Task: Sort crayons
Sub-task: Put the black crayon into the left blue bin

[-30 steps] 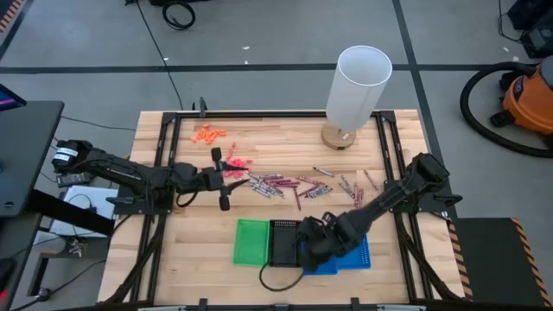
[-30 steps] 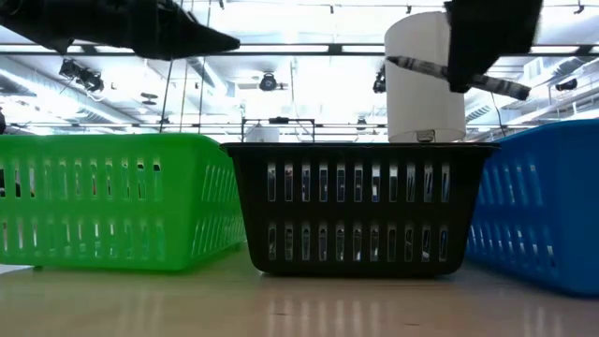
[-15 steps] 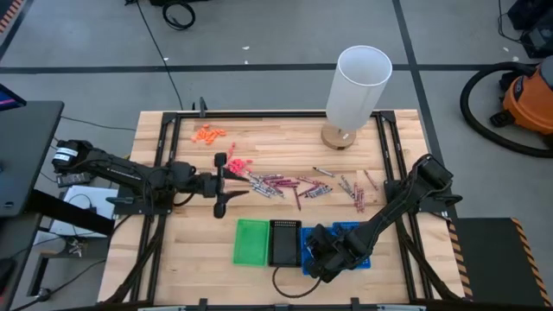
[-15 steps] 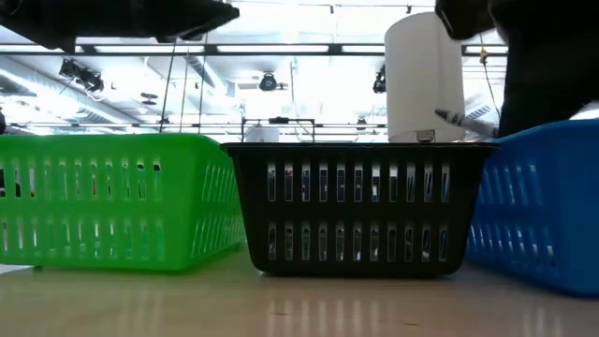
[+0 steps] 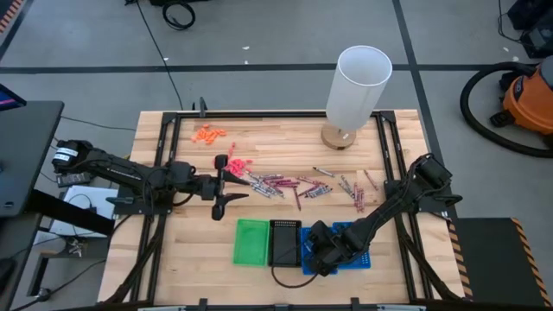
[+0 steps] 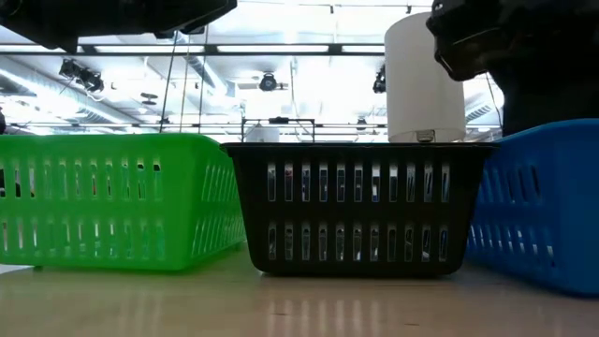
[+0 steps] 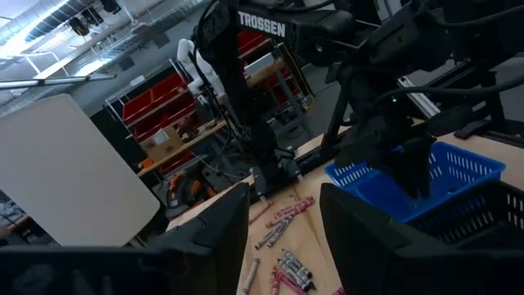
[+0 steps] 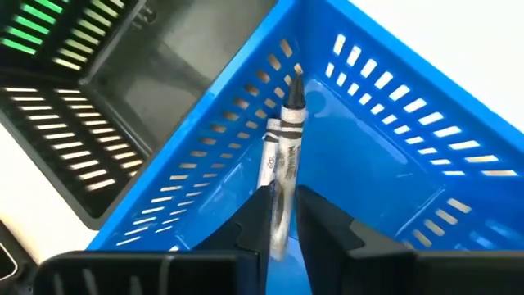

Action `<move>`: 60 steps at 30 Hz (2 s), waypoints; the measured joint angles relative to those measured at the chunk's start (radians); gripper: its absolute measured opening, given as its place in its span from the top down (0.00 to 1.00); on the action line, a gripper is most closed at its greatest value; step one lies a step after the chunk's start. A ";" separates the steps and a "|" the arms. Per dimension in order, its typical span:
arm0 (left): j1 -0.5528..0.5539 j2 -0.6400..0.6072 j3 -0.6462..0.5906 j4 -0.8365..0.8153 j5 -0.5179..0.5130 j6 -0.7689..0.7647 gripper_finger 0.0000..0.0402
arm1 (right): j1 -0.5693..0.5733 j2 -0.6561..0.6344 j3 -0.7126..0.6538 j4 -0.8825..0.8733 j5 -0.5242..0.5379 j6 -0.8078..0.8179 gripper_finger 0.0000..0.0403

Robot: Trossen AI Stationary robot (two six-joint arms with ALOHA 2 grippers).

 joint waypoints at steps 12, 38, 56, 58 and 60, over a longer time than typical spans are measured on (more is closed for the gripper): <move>0.001 0.000 0.000 -0.012 0.000 -0.013 0.60 | -0.028 -0.037 0.015 -0.032 -0.090 -0.058 0.76; 0.000 0.000 0.000 -0.408 0.000 -0.386 0.60 | -0.280 -0.124 0.051 -0.252 -0.024 -0.640 0.76; 0.000 0.000 0.000 -0.567 -0.001 -0.601 0.60 | -0.535 -0.128 0.051 -0.304 0.046 -1.034 0.76; 0.000 0.000 0.000 -0.571 -0.001 -0.611 0.60 | -0.561 -0.128 0.051 -0.305 0.061 -1.064 0.76; 0.000 0.000 0.000 -0.578 -0.002 -0.622 0.60 | -0.586 -0.128 0.051 -0.309 0.068 -1.096 0.76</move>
